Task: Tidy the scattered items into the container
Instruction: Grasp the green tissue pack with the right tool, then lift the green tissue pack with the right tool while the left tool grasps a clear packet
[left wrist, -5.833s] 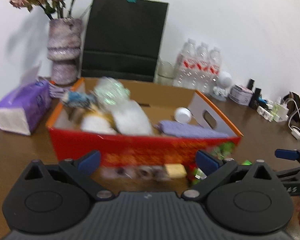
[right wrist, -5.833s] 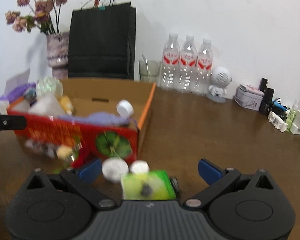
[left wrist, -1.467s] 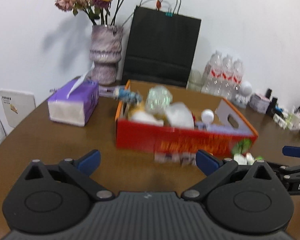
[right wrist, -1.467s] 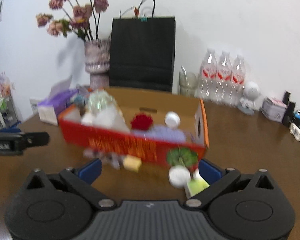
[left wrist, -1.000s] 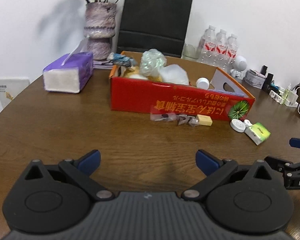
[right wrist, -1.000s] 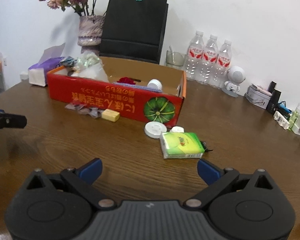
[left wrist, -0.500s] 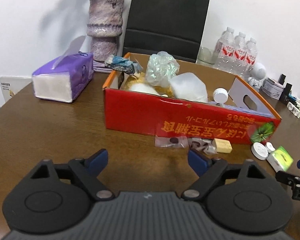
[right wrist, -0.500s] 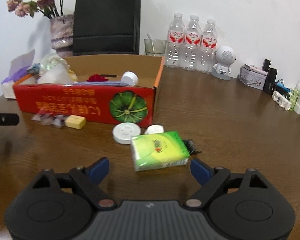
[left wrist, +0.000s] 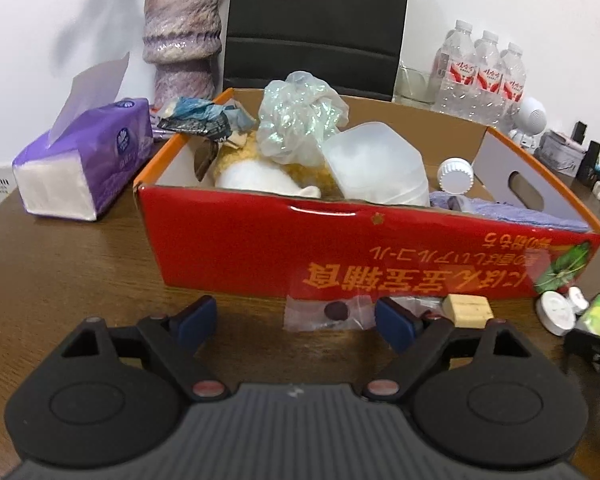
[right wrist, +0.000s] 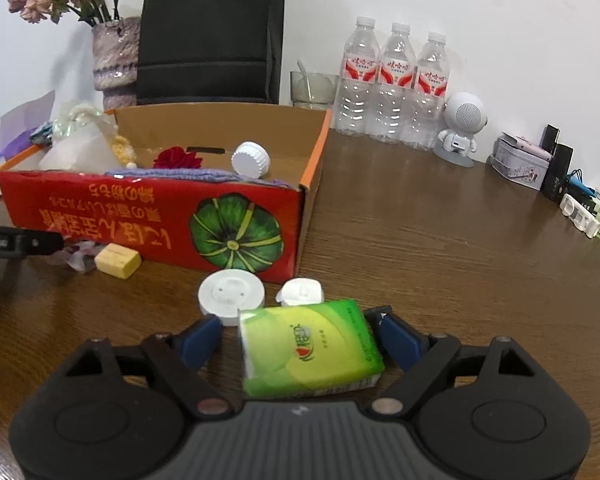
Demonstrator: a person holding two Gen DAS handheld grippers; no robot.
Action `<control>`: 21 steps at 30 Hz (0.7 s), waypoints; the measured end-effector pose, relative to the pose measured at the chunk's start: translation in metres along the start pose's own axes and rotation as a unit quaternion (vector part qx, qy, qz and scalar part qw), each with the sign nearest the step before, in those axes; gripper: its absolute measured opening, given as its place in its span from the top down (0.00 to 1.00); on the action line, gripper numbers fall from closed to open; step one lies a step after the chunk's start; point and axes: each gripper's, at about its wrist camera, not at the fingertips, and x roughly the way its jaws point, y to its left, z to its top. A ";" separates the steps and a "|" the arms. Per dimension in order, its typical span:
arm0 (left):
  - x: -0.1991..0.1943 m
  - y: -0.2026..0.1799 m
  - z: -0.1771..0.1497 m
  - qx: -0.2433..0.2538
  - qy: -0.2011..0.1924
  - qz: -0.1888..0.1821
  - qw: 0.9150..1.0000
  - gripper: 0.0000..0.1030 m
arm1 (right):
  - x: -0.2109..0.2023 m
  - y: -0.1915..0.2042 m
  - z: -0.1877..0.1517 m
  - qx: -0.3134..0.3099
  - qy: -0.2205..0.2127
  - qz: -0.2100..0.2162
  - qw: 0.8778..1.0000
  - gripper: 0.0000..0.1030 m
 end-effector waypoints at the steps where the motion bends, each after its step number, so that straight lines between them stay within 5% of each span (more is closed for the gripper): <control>1: 0.001 -0.003 0.000 0.009 -0.002 0.009 1.000 0.24 | -0.001 0.001 -0.001 -0.002 -0.003 0.002 1.000 0.25; 3: 0.000 -0.008 -0.002 0.029 -0.008 0.019 0.999 0.39 | -0.002 0.000 -0.001 0.002 -0.005 0.011 1.000 0.32; 5: -0.005 -0.010 -0.002 0.035 -0.006 0.012 0.999 0.66 | -0.003 0.001 -0.001 0.002 -0.006 0.016 1.000 0.34; 9: -0.011 -0.011 -0.005 0.043 -0.011 -0.005 0.999 0.69 | -0.004 0.003 -0.002 -0.001 -0.009 0.014 1.000 0.35; 11: -0.017 -0.011 -0.008 0.049 -0.023 -0.006 0.999 0.82 | -0.006 0.003 -0.003 0.003 -0.012 0.014 1.000 0.36; 21: -0.037 -0.008 -0.013 0.068 -0.055 -0.020 0.996 0.91 | -0.016 0.005 -0.007 0.016 -0.027 0.019 0.999 0.36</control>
